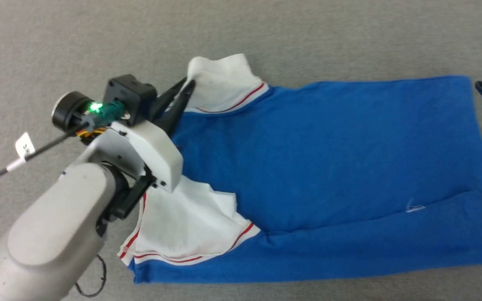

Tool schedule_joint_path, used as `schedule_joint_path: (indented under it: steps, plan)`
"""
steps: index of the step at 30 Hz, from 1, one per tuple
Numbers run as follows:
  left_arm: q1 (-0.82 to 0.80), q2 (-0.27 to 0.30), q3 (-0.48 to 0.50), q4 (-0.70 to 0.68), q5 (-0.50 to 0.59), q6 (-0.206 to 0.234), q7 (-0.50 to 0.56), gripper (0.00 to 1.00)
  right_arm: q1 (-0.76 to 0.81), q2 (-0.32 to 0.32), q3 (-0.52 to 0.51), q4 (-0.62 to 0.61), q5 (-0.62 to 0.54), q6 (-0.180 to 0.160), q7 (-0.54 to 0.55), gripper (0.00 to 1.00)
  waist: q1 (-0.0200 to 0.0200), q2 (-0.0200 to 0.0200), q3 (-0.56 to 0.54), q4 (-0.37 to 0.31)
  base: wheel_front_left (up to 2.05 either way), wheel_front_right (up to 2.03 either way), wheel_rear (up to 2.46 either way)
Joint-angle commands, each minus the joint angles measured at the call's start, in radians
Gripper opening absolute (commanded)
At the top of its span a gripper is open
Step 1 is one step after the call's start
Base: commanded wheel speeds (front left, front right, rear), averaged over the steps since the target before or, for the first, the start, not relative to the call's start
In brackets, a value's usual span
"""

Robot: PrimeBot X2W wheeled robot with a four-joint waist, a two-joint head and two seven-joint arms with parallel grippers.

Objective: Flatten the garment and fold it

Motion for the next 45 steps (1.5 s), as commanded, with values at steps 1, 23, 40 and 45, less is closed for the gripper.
schedule_joint_path:
  steps: [1, 23, 40, 45]
  plan:
    - [0.012, -0.006, -0.006, -0.019, 0.013, 0.007, -0.010, 0.00, -0.027, -0.009, 0.013, 0.026, -0.010, -0.001, 0.011, 1.00, -0.0002, 0.0000, 0.047, 0.048, 0.00, 0.00, 0.00]
    - [0.026, -0.043, -0.064, -0.010, 0.043, 0.007, -0.046, 0.00, -0.085, -0.068, 0.302, 0.249, 0.056, -0.001, -0.057, 0.00, -0.0002, 0.0000, 0.052, 0.101, 0.00, 0.00, 0.00]
    - [0.183, 0.021, -0.043, -0.010, -0.026, 0.052, -0.069, 0.00, 0.054, -0.112, 0.305, 0.178, 0.175, -0.001, -0.309, 0.00, -0.0002, 0.0000, -0.168, 0.068, 0.00, 0.00, 0.00]
    - [0.263, 0.055, -0.055, -0.050, -0.047, 0.074, -0.049, 0.00, 0.166, -0.125, 0.266, 0.121, 0.199, -0.001, -0.349, 0.00, -0.0002, 0.0000, -0.212, 0.066, 0.00, 0.00, 0.00]
